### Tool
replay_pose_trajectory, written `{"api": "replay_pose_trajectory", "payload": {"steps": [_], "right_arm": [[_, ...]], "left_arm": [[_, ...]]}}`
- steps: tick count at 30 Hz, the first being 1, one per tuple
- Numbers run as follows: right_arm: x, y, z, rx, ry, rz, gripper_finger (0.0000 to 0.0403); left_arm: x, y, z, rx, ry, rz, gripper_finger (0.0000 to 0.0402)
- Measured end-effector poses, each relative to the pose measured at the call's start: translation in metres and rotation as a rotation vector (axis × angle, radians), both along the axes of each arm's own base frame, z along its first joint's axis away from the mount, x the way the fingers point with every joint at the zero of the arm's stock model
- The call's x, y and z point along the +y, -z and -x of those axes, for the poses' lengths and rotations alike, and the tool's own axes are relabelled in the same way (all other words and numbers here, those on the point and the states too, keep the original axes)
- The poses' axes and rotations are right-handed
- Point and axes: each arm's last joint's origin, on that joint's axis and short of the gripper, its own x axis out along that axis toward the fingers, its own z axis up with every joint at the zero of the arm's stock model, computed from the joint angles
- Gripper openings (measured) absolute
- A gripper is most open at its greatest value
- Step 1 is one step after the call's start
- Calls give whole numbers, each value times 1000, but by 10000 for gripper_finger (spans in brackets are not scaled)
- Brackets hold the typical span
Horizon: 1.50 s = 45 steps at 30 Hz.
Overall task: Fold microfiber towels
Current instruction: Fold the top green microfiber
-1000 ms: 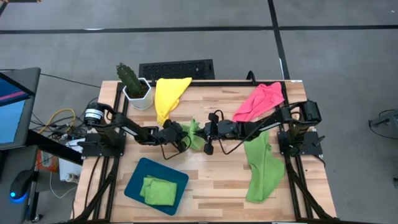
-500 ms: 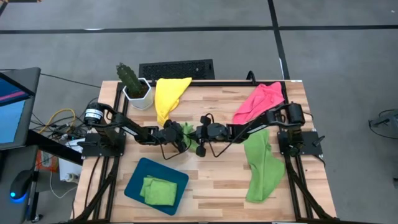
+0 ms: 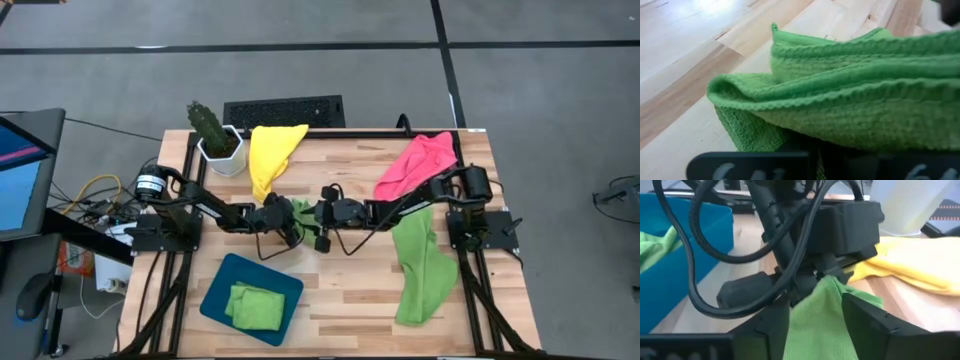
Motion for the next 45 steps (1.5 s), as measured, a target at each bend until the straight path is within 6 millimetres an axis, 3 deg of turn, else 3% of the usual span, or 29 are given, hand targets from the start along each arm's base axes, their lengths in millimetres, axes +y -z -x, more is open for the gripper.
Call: {"api": "replay_pose_trajectory", "payload": {"steps": [4, 8, 14, 22, 32, 39, 45], "right_arm": [[4, -16, 5, 0, 8, 6, 222], [9, -24, 21, -22, 48, 26, 210], [11, 6, 43, -126, 142, -71, 140], [13, 59, 26, -124, 158, -130, 51], [17, 70, 10, -44, 78, -156, 14], [14, 75, 10, 6, 103, -176, 27], [13, 75, 10, 8, 106, -176, 20]], "left_arm": [[0, 0, 0, 2, 4, -7, 0], [0, 0, 0, 6, 8, -12, 0], [0, 0, 0, 4, 8, -12, 0], [0, -1, -1, -5, 7, -13, 0], [-1, -7, 0, 3, 51, -36, 0], [0, -34, 12, 49, 75, -105, 0], [3, -73, 39, 53, -26, -113, 0]]}}
